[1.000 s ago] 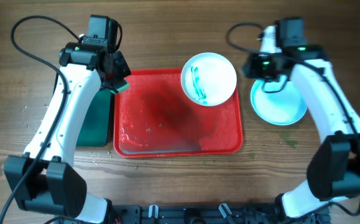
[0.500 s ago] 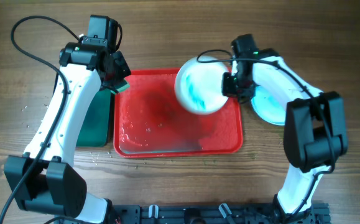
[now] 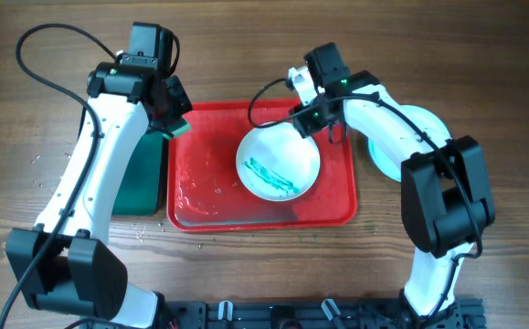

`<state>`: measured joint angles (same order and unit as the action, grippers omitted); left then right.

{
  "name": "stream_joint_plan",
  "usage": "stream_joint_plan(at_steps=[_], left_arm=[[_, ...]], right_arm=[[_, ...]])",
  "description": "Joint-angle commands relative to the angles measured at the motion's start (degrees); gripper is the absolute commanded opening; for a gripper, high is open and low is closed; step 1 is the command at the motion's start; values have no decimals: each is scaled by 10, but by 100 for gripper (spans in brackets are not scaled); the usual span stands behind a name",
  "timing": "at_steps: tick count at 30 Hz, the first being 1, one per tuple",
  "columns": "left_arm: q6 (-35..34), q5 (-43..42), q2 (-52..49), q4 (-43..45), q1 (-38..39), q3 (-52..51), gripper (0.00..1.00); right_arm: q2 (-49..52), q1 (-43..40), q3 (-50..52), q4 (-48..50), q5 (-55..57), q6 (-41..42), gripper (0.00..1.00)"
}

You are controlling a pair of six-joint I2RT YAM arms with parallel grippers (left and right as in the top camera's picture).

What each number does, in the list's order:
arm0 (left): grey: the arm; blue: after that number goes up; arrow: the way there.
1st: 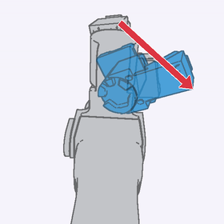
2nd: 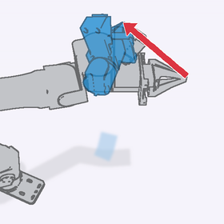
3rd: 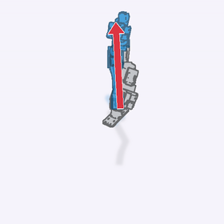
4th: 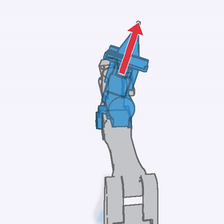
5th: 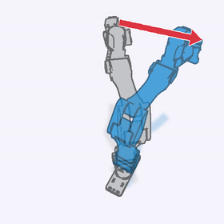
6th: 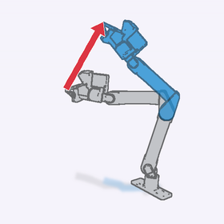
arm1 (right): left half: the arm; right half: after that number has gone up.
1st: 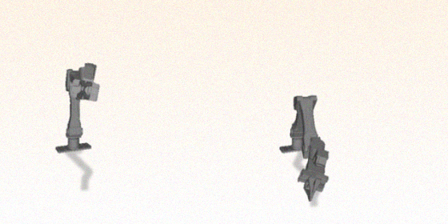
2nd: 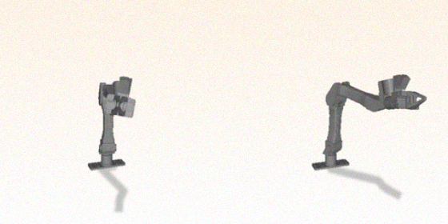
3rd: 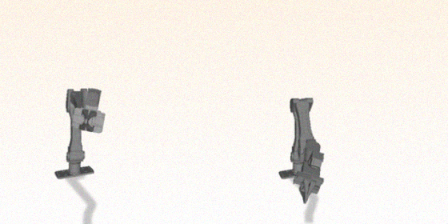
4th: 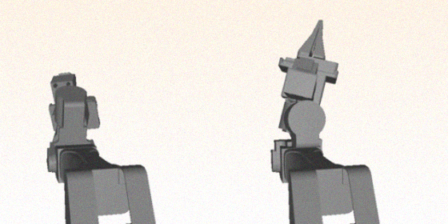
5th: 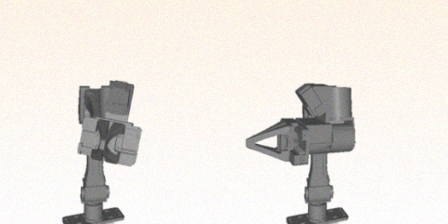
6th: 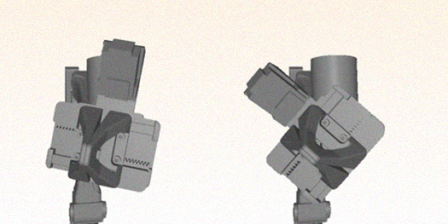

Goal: Clean dirty plates on tray and stack at the side
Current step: 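Grasp the last white plate on the red tray with the right gripper, then scrub the third plate with the sponge while right gripper holds its rim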

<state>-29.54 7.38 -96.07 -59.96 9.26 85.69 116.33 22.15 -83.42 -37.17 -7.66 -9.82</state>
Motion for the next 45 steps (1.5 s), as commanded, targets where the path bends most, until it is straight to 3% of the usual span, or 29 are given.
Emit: stream_joint_plan(at_steps=[1, 3, 4, 6, 7, 8, 12, 14, 15, 16, 19, 21, 24, 28, 30, 34, 39, 41, 44, 45], left_arm=[[-10, -3, -4, 1, -1, 4, 4], [-10, -3, -4, 1, -1, 4, 4], [-10, -3, -4, 1, -1, 4, 4], [-10, -3, -4, 1, -1, 4, 4], [-10, -3, -4, 1, -1, 4, 4], [-10, -3, -4, 1, -1, 4, 4], [-10, -3, -4, 1, -1, 4, 4], [-10, -3, -4, 1, -1, 4, 4], [-10, -8, -4, 1, -1, 4, 4], [-10, -17, -4, 2, -1, 3, 4], [-10, -20, -4, 22, -1, -23, 4], [-9, -37, -5, 54, -1, -62, 4], [59, -131, -7, 158, 10, -139, 4], [149, -135, -45, 248, 54, -202, 4], [161, -113, -76, 276, 69, -207, 4], [141, 10, -142, 306, 70, -207, 4], [142, 29, -167, 341, 71, -207, 4], [203, -105, -167, 329, 74, -207, 4], [339, -372, -167, 253, 74, -207, 4], [355, -398, -167, 229, 74, -207, 4]], right_arm=[[24, -5, -9, 9, -1, -54, 54], [43, -5, -8, 3, -16, -54, 50], [53, -5, -8, -7, -33, -54, 42], [63, -5, -8, -31, -34, -46, 15], [64, -5, -8, -45, -34, -35, 7], [64, -5, -9, -61, -34, -22, 4], [63, -4, -33, -135, -67, 113, 4], [63, -4, -49, -154, -111, 252, 4], [64, -3, -45, -135, -159, 348, 4], [65, 6, -31, -85, -167, 388, 4], [73, 38, -2, -13, -138, 441, 4], [73, 47, -2, -8, -134, 443, 4], [73, 53, -2, -10, -134, 428, 5], [73, 53, -2, -10, -146, 414, 4], [73, 53, -2, -11, -148, 412, 4], [73, 53, -2, -10, -152, 402, 4], [73, 54, -2, -10, -152, 399, 4], [73, 54, -2, -10, -154, 398, 4], [73, 54, -2, -10, -154, 398, 4], [73, 54, -2, -10, -154, 398, 4]])
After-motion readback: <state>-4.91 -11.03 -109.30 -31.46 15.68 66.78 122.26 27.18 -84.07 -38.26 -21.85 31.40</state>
